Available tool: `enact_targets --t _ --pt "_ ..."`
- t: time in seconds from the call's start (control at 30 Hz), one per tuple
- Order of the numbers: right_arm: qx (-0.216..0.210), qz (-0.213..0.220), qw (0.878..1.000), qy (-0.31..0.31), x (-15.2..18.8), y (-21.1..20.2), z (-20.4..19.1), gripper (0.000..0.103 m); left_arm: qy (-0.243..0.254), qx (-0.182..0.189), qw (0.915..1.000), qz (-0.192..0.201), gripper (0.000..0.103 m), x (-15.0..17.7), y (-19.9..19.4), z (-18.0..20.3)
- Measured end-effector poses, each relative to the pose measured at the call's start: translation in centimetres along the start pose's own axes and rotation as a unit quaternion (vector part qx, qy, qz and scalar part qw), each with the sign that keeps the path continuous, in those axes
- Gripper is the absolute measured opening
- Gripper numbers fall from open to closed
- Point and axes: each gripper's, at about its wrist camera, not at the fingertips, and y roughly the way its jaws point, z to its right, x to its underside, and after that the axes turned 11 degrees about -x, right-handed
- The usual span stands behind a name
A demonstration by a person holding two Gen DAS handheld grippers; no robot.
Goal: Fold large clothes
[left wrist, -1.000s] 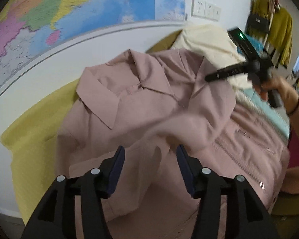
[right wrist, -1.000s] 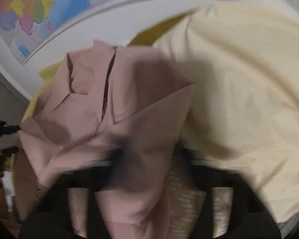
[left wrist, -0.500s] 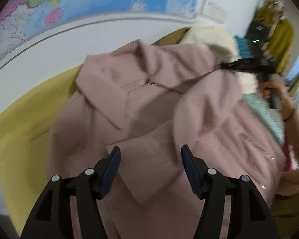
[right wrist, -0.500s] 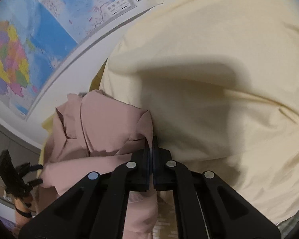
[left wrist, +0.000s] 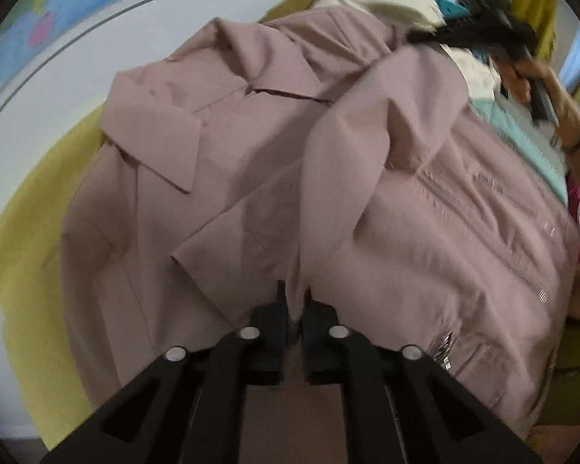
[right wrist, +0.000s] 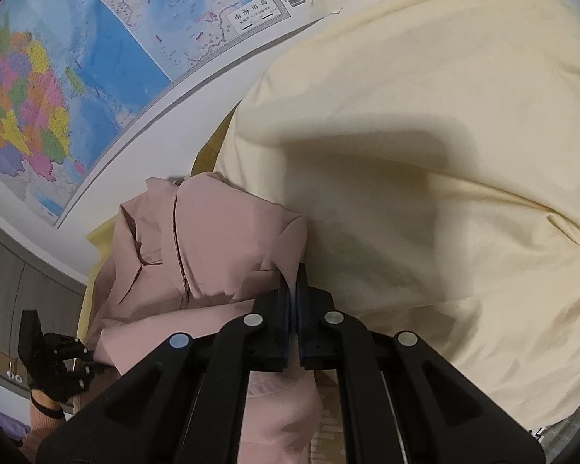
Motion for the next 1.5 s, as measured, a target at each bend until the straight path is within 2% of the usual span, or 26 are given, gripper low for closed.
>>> enact_targets --t 0.07,0.17,0.23,0.3,0.33,0.43,0.5,0.57,0.63,0.7,0.8,0.9,0.93,0.97,1.0,1.07,1.13,1.2,1.23,1.27,1.3,1.33,1.47,1.5 --pt "-0.005 -0.001 1.0 -0.001 0.0 -0.5 -0.2 0.004 -0.016 0.002 0.9997 0.019 0.004 -0.4 -1.5 -0.7" --pt "-0.008 0.008 1.0 -0.007 -0.3 -1.1 -0.7 0.004 -0.061 0.038 0.9948 0.072 0.003 -1.4 -5.7 -2.6" --pt "-0.007 0.012 1.0 -0.009 -0.6 -1.0 -0.9 0.004 -0.108 0.052 0.9895 0.082 0.003 -2.5 -6.9 -4.8" --pt "-0.007 0.011 1.0 -0.005 -0.9 -0.6 -0.9 0.005 -0.16 0.051 0.9843 0.054 0.004 -3.9 -5.9 -7.2" --pt "-0.01 0.009 1.0 -0.001 -0.9 -0.2 -0.9 0.007 -0.178 0.03 0.9832 0.025 0.004 -4.4 -4.6 -8.2" --pt "0.013 0.014 1.0 -0.016 -0.7 0.2 -1.7 0.027 -0.205 -0.026 0.9766 -0.059 0.004 -5.0 0.2 -9.6" --pt "0.034 0.029 0.998 -0.042 -0.4 -0.4 -2.8 0.054 -0.205 -0.056 0.9722 -0.098 0.005 -4.7 2.9 -9.8" --pt "0.046 0.049 0.994 -0.087 0.3 -1.6 -4.9 0.061 -0.207 -0.051 0.9709 -0.108 0.008 -4.3 4.2 -9.8" --pt "0.036 0.057 0.989 -0.129 1.2 -2.3 -7.1 0.061 -0.209 -0.047 0.9718 -0.098 0.028 -4.1 4.1 -9.8" --pt "0.018 0.045 0.985 -0.165 2.5 -2.0 -9.1 0.061 -0.215 -0.048 0.9717 -0.085 0.034 -3.8 3.7 -10.2" --pt "0.011 -0.009 0.976 -0.219 4.7 1.1 -11.7 0.058 -0.224 -0.043 0.9698 -0.086 0.034 -3.7 3.8 -10.6" --pt "0.059 -0.062 0.964 -0.253 6.3 5.7 -12.0 0.055 -0.225 -0.026 0.9703 -0.085 0.034 -3.7 3.6 -11.4" --pt "0.077 -0.069 0.961 -0.256 6.3 6.7 -11.6 0.054 -0.223 -0.022 0.9709 -0.085 0.033 -3.5 3.4 -11.5" --pt "0.099 -0.072 0.959 -0.257 6.4 7.5 -11.1 0.052 -0.222 -0.023 0.9711 -0.085 0.027 -3.2 3.3 -11.7" --pt "0.121 -0.077 0.957 -0.252 6.1 8.4 -10.2 0.047 -0.224 -0.018 0.9707 -0.085 0.009 -2.9 3.0 -12.0" --pt "0.135 -0.069 0.959 -0.238 5.6 8.7 -9.3 0.041 -0.245 0.003 0.9655 -0.087 0.006 -2.2 2.7 -12.9" --pt "0.126 -0.06 0.967 -0.215 5.1 8.1 -8.9 0.042 -0.264 0.018 0.9614 -0.076 0.006 -1.6 1.8 -13.7" --pt "0.129 -0.052 0.966 -0.217 5.2 7.4 -9.7 0.053 -0.273 0.037 0.9588 -0.069 0.006 -1.0 0.9 -14.0" --pt "0.127 -0.044 0.963 -0.235 5.6 6.7 -10.9 0.054 -0.275 0.043 0.9586 -0.063 0.012 -0.7 0.4 -14.2" --pt "0.121 -0.042 0.961 -0.246 5.8 6.4 -11.7 0.055 -0.273 0.033 0.9596 -0.06 0.016 -0.2 0.0 -14.7" --pt "0.097 -0.038 0.958 -0.268 6.5 5.8 -13.4 0.056 -0.268 0.001 0.9619 -0.052 0.025 0.1 -0.9 -14.8" --pt "0.083 -0.038 0.956 -0.278 6.9 5.5 -14.5 0.057 -0.266 -0.01 0.9629 -0.042 0.033 0.8 -1.3 -14.8" --pt "0.016 -0.067 0.944 -0.321 8.7 6.7 -19.3 0.059 -0.263 -0.018 0.9644 0.013 0.036 1.9 -5.0 -13.4" --pt "-0.006 -0.083 0.943 -0.323 9.1 7.7 -20.2 0.059 -0.262 -0.032 0.9641 0.027 0.037 2.6 -6.2 -13.1"
